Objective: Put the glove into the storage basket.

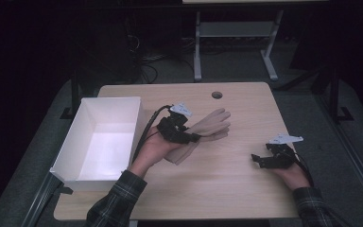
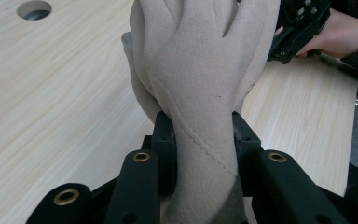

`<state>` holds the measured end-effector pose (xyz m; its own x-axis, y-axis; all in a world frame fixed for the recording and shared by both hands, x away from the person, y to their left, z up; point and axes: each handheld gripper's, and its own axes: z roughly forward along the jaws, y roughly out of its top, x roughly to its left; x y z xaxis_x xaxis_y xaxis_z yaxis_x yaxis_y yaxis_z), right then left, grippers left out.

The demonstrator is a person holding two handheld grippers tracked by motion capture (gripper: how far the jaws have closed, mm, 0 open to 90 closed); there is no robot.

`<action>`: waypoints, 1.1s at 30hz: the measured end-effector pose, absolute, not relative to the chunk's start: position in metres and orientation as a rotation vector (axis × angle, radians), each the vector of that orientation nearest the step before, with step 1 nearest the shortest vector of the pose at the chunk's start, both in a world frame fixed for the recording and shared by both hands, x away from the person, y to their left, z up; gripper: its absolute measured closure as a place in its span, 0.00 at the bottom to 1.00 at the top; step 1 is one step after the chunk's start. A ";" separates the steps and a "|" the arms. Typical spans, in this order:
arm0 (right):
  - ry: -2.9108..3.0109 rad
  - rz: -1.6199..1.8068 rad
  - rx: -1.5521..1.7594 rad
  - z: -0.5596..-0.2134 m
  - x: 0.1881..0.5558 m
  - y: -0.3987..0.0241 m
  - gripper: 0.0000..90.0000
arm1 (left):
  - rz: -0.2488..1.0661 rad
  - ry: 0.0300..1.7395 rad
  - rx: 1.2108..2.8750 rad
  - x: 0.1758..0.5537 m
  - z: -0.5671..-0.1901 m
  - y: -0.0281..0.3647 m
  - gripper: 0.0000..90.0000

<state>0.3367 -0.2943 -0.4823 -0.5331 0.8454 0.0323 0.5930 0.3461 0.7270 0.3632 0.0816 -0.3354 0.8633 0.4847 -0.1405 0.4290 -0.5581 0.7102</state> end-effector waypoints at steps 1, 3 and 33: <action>2.265 1.001 1.270 -0.482 0.337 -0.294 0.21 | 0.100 0.646 2.254 0.364 -0.330 0.086 0.77; 2.265 1.001 1.270 -0.482 0.337 -0.294 0.21 | 0.100 0.647 2.254 0.364 -0.327 0.087 0.77; 2.266 1.001 1.277 -0.482 0.337 -0.294 0.21 | 0.230 0.811 2.144 0.363 -0.275 0.184 0.77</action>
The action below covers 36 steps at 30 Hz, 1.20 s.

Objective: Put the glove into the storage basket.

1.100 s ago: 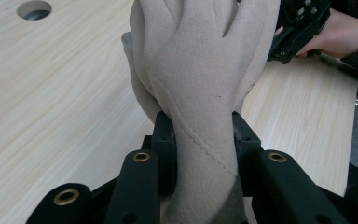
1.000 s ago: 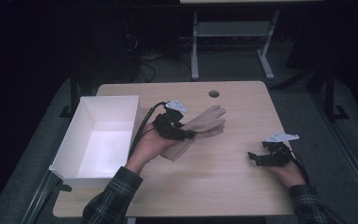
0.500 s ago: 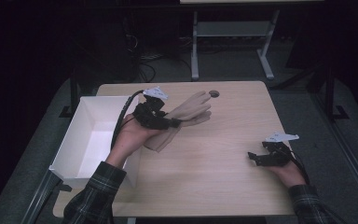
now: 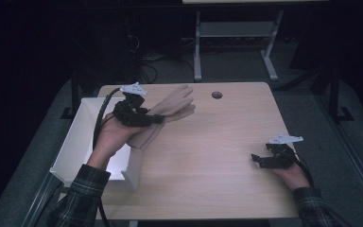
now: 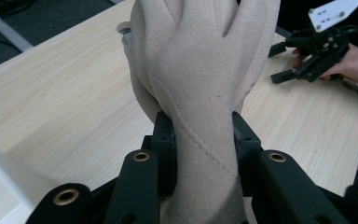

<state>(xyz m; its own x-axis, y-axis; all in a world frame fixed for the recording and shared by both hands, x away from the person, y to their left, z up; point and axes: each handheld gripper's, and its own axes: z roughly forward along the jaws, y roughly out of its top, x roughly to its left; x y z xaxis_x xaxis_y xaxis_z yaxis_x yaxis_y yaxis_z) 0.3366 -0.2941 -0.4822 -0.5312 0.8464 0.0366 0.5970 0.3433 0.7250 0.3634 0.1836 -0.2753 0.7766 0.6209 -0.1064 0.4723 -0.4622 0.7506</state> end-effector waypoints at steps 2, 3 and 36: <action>2.266 1.001 1.277 -0.482 0.337 -0.294 0.21 | 0.239 0.826 2.134 0.362 -0.274 0.190 0.77; 2.266 1.001 1.277 -0.482 0.337 -0.294 0.21 | 0.246 0.835 2.131 0.362 -0.274 0.195 0.77; 2.266 1.001 1.277 -0.482 0.337 -0.294 0.21 | 0.423 1.160 1.975 0.333 -0.305 0.315 0.77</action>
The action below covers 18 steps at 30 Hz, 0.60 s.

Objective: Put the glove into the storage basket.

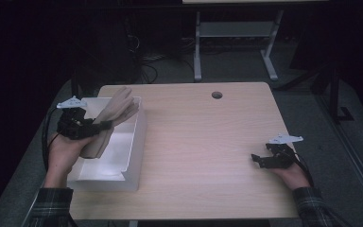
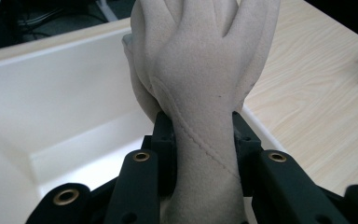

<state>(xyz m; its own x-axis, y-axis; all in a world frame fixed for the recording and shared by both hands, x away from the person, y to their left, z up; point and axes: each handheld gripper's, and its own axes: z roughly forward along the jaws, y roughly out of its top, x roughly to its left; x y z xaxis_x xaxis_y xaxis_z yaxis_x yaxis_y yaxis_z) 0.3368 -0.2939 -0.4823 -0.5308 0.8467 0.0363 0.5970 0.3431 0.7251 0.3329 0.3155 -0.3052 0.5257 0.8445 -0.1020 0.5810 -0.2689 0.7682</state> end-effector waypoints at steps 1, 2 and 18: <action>2.266 1.001 1.277 -0.482 0.337 -0.294 0.21 | 0.433 1.176 1.977 0.332 -0.309 0.318 0.77; 2.264 1.000 1.271 -0.482 0.337 -0.294 0.21 | 0.438 1.182 1.981 0.332 -0.312 0.320 0.77; 2.262 1.001 1.272 -0.482 0.337 -0.294 0.21 | 0.424 1.296 2.038 0.350 -0.381 0.319 0.77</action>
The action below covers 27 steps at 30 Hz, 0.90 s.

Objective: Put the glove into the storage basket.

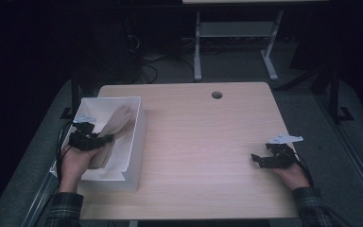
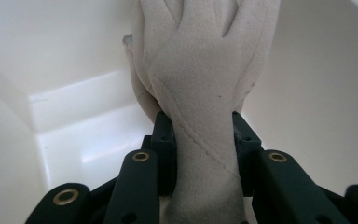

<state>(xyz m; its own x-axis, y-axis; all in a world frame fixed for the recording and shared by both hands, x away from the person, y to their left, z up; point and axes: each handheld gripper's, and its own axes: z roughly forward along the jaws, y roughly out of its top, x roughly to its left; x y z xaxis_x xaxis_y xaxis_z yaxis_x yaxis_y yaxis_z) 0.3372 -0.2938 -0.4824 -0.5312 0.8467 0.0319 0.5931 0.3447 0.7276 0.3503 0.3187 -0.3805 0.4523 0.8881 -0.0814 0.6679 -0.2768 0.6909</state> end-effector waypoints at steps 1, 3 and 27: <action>2.262 1.001 1.272 -0.482 0.337 -0.294 0.21 | 0.424 1.296 2.038 0.350 -0.381 0.319 0.76; 2.262 1.001 1.272 -0.482 0.337 -0.294 0.21 | 0.423 1.294 2.055 0.354 -0.389 0.315 0.76; 2.263 1.000 1.271 -0.482 0.337 -0.294 0.21 | 0.374 1.340 2.115 0.364 -0.412 0.311 0.36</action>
